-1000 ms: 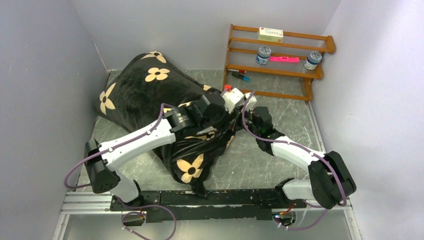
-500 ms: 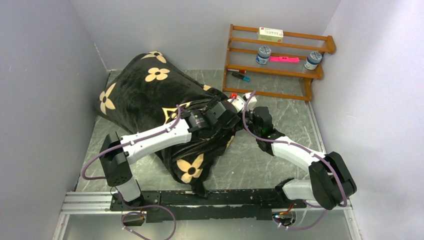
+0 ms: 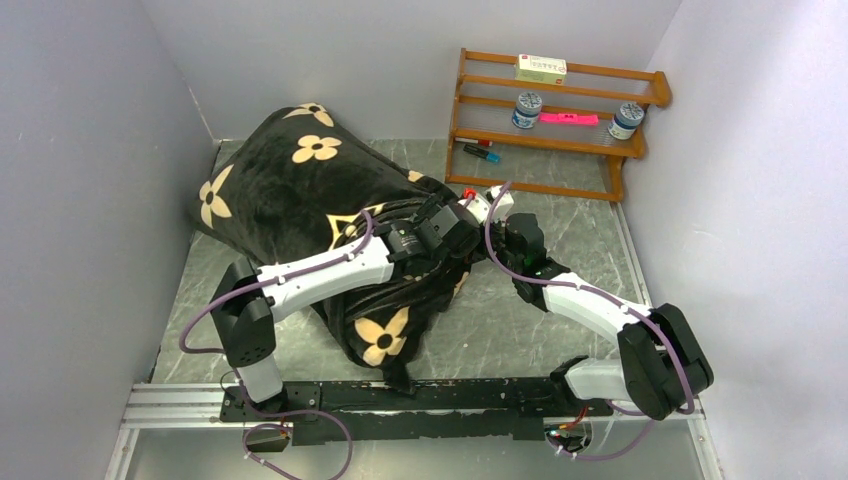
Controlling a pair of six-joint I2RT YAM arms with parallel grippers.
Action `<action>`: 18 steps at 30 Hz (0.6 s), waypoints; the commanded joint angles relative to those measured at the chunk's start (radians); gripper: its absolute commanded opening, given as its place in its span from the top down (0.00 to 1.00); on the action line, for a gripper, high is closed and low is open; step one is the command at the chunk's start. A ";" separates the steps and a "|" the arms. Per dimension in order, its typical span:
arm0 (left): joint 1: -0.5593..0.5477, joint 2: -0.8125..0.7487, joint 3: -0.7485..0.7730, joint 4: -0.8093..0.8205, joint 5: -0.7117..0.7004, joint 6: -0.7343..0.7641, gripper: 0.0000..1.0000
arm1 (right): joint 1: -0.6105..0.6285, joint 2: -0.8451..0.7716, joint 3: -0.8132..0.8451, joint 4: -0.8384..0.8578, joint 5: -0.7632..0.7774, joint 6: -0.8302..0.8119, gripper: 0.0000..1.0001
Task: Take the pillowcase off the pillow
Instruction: Remove the pillow from the pillowcase.
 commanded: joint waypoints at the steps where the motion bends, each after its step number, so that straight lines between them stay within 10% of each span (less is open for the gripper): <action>1: 0.031 0.030 -0.023 -0.007 -0.024 -0.033 0.25 | 0.029 -0.036 0.021 0.047 -0.076 0.006 0.97; 9: 0.061 -0.038 -0.044 0.016 -0.028 -0.032 0.94 | 0.028 -0.058 0.005 -0.009 -0.004 -0.022 0.97; 18: 0.155 -0.191 -0.108 0.039 0.089 -0.048 0.95 | 0.016 -0.112 -0.016 -0.137 0.221 -0.070 0.99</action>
